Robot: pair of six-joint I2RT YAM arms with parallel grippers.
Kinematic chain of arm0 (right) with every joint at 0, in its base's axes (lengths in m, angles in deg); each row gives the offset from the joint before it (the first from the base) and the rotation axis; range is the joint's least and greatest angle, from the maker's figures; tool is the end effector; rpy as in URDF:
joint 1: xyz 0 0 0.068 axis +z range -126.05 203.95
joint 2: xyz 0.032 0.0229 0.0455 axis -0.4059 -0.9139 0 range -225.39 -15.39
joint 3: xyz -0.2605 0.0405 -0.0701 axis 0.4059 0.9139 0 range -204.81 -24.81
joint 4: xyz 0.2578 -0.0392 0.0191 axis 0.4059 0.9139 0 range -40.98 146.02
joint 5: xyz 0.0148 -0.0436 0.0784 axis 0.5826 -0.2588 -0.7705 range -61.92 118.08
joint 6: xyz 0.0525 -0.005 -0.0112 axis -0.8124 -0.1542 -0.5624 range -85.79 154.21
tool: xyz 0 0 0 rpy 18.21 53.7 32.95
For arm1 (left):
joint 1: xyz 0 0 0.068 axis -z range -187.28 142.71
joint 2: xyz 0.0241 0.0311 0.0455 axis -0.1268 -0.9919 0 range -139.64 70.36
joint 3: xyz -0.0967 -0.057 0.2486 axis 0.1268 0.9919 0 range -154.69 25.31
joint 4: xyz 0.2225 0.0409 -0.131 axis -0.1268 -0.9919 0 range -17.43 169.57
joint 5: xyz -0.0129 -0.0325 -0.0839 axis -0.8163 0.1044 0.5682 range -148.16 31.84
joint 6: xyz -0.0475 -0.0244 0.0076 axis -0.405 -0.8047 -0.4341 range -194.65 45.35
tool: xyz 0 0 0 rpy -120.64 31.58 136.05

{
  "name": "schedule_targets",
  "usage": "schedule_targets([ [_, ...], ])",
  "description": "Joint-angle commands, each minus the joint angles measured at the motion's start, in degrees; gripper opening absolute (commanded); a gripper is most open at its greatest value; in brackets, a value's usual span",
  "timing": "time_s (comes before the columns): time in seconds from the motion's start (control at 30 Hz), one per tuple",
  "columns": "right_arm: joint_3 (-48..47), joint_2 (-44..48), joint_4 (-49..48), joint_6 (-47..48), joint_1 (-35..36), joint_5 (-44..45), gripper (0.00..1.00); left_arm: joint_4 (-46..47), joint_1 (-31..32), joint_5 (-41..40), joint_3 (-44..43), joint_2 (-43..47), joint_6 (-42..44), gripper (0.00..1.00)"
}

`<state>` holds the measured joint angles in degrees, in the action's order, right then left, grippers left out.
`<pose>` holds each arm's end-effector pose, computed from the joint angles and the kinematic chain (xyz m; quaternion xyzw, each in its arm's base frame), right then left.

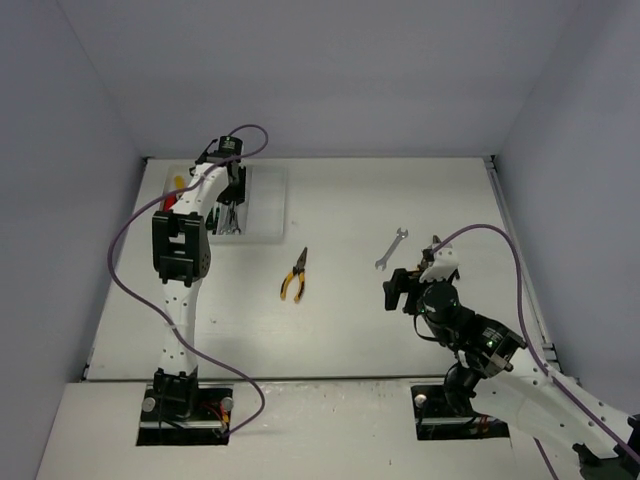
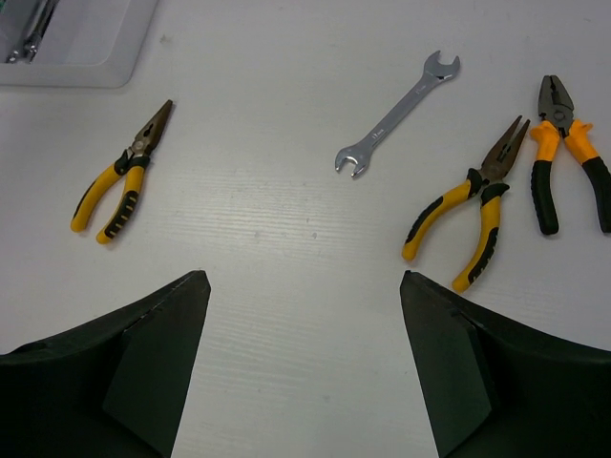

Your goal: Sort the tools into containers

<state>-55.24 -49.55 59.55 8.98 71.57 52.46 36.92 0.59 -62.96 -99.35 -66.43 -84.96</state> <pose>0.1139 0.1033 0.2794 -0.0227 0.7821 0.2221 0.5818 0.5230 -0.0693 0.2120 -0.0329 0.9518 -0.0084 0.3048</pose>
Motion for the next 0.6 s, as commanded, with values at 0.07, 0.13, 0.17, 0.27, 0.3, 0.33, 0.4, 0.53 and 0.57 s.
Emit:
schedule_targets([
  [0.07,-5.9,-9.5,-2.8,-5.1,-0.2,5.3,0.82,1.9,0.6,1.1,-2.6,10.3,0.1,0.45],
  [0.13,-7.6,-12.0,-2.8,-6.4,-0.4,7.2,0.83,2.0,1.1,2.2,-1.1,13.1,-0.5,0.47],
  [0.17,-8.1,-14.2,-2.7,-6.7,-0.6,8.0,0.83,2.0,1.9,2.7,0.3,15.6,-0.7,0.47],
  [0.27,-11.3,-21.1,-2.8,-7.5,-4.5,7.2,0.82,1.9,4.3,3.8,4.3,23.0,-1.9,0.47],
  [0.3,-12.4,-23.2,-2.8,-7.5,-6.4,5.8,0.81,1.9,5.6,3.8,6.4,26.0,-2.4,0.47],
  [0.33,-13.4,-25.1,-2.8,-7.6,-8.4,4.3,0.79,1.9,7.2,3.7,8.6,27.9,-3.0,0.47],
  [0.4,-15.8,-30.4,-2.9,-7.9,-13.9,1.2,0.74,1.9,9.5,3.7,13.0,33.4,-4.0,0.48],
  [0.53,-22.4,-41.6,-2.8,-7.3,-19.5,0.4,0.65,2.0,12.2,3.8,22.3,44.2,-4.9,0.48],
  [0.57,-24.6,-43.8,-2.8,-7.1,-21.1,-0.6,0.61,2.0,12.4,3.7,24.6,47.6,-5.0,0.48],
])
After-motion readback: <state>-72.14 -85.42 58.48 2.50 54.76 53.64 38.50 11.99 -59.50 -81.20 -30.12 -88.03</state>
